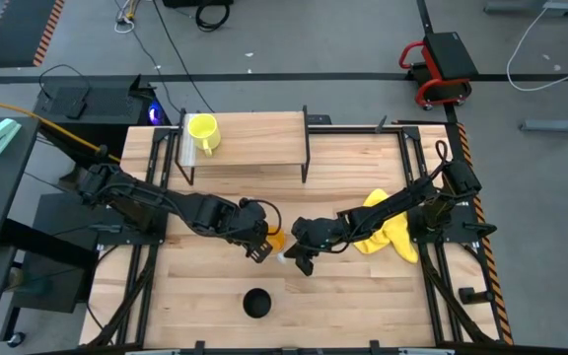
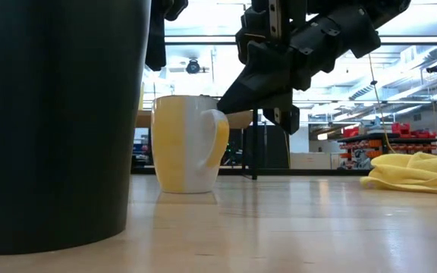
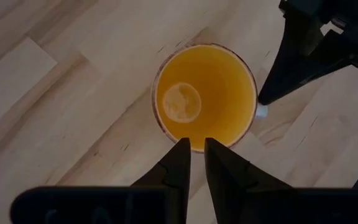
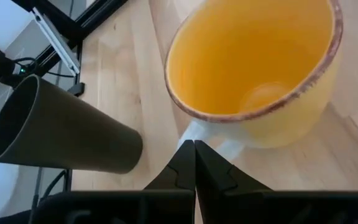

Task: Stack small to large cups/mugs on shelf
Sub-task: Put the orange mug on the shelf

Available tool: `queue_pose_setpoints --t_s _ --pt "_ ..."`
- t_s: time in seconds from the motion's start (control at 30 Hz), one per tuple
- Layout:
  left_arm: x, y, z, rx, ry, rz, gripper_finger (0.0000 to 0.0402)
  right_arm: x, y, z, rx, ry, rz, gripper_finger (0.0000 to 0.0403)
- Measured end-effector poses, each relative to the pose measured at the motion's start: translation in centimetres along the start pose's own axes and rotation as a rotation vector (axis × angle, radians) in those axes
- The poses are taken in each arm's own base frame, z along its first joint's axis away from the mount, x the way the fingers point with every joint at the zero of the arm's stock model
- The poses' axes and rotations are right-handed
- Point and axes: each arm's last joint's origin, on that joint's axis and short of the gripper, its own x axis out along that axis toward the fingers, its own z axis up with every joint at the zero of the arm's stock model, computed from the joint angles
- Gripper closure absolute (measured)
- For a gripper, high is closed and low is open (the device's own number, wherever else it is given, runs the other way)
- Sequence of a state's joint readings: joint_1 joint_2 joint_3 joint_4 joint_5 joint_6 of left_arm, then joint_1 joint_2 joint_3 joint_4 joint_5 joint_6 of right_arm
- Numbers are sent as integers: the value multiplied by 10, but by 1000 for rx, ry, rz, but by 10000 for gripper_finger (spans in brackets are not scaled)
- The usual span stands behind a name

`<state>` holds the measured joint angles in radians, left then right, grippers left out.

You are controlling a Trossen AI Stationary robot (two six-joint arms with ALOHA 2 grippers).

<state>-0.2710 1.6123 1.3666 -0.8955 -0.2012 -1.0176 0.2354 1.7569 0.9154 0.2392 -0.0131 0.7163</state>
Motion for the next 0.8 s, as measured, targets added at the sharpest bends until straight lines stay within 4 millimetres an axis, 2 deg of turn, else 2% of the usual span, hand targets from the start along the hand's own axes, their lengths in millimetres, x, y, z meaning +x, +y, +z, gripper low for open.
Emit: queue_pose_setpoints --t_s 0.3,0.6,0.7,0.8 --pt "0 0 0 -20 0 -1 339 -1 -13 16 18 -66 -22 398" --pt "0 0 0 -27 0 -1 341 -1 -13 16 15 -42 6 398" --pt "0 0 0 -27 -11 7 336 -5 -11 15 24 -16 17 398" --pt "0 1 1 -27 -25 17 330 -20 -6 19 56 -1 7 397"
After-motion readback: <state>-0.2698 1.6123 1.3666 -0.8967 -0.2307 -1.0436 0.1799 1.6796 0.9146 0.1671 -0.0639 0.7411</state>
